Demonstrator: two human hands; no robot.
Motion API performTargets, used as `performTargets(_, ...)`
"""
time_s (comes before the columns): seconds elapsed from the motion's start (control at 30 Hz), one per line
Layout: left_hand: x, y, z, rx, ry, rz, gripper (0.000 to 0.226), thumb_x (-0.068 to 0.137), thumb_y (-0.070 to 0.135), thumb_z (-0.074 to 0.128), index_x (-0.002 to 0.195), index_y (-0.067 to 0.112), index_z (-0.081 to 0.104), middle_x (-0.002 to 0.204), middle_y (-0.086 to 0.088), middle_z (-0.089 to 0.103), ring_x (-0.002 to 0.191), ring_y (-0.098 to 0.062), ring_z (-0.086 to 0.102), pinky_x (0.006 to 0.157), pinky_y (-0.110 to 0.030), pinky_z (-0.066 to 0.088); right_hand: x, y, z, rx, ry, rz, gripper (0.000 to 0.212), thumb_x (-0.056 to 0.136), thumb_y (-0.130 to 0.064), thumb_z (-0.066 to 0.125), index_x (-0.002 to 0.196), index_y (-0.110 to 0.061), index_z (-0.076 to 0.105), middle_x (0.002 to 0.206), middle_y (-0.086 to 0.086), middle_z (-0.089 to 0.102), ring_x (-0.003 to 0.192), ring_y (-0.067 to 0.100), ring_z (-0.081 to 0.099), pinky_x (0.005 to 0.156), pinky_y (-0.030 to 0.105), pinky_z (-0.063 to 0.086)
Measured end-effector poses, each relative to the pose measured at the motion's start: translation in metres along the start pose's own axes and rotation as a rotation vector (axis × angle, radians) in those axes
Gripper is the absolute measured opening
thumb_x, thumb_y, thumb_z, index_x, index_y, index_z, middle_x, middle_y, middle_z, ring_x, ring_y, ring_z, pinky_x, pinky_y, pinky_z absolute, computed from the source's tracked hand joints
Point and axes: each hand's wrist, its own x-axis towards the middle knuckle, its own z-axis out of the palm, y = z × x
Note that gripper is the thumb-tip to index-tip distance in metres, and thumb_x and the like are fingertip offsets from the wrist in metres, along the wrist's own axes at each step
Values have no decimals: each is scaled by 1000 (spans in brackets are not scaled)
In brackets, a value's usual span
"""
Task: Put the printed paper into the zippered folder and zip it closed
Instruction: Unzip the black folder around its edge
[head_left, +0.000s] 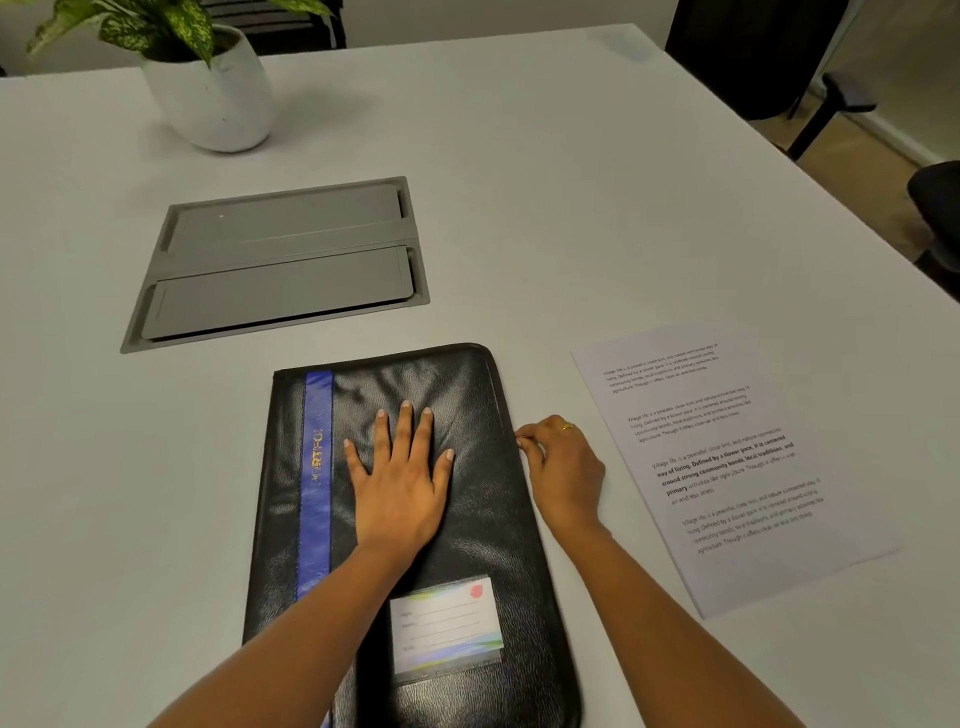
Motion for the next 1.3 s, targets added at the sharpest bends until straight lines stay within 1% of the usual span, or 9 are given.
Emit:
performTargets(0.23,0,1,0,0,3,-12,80,76,60,-14,148,29,0,158,6,-4,146,-18,-9,114,-54,-7,3,-5,2,-34,36,4,19,92,-23,52,97,-19,70,102,1,64,98,20,56,63,26,37)
performTargets(0.4,0,0,0,-1,2,-9,79,77,60,-14,148,30,0,158,7,-4,146,-18,-9,113,-54,-8,12,-7,5,6,59,31,18,92,-24,54,94,-20,71,99,1,64,94,21,59,61,26,35)
performTargets(0.5,-1,0,0,-15,9,-1,79,77,60,-12,148,30,3,158,7,-2,146,-18,-7,113,-54,-7,25,-14,6,30,77,77,18,91,-25,54,93,-19,71,100,2,64,96,22,58,62,27,37)
performTargets(0.6,-1,0,0,-15,23,0,78,79,60,-11,148,30,6,158,8,0,146,-18,-5,114,-54,-6,49,-26,4,-20,32,25,19,91,-23,53,96,-16,71,101,5,63,101,23,57,66,29,38)
performTargets(0.67,-1,0,1,-8,28,-6,81,78,64,-15,148,31,5,158,8,0,146,-17,-6,114,-54,-6,61,-28,4,-28,-5,-10,18,90,-21,55,95,-15,71,99,4,64,103,23,55,68,30,40)
performTargets(0.77,-1,1,0,-1,28,-12,83,76,65,-20,148,31,3,158,8,-2,146,-17,-7,114,-53,-6,65,-21,7,10,-29,11,18,90,-21,55,96,-16,71,103,3,64,107,19,53,73,29,41)
performTargets(0.87,-2,2,0,3,21,-16,77,79,60,-13,148,31,3,158,8,-3,146,-16,-8,114,-53,-6,61,-16,10,48,-34,-8,19,91,-21,54,96,-16,71,102,3,65,106,19,52,70,26,38)
performTargets(1.0,-2,3,0,-18,35,-19,76,80,59,-9,148,30,6,158,8,-1,146,-17,-6,114,-53,-5,54,-10,5,58,-34,-61,19,91,-20,54,95,-14,71,98,3,67,101,20,51,68,26,36)
performTargets(1.3,-1,4,0,-9,43,-46,77,79,60,-10,148,30,7,158,8,2,146,-16,-4,115,-52,-3,46,-10,5,56,-35,-87,20,91,-16,53,98,-14,71,98,3,67,102,20,52,72,27,42)
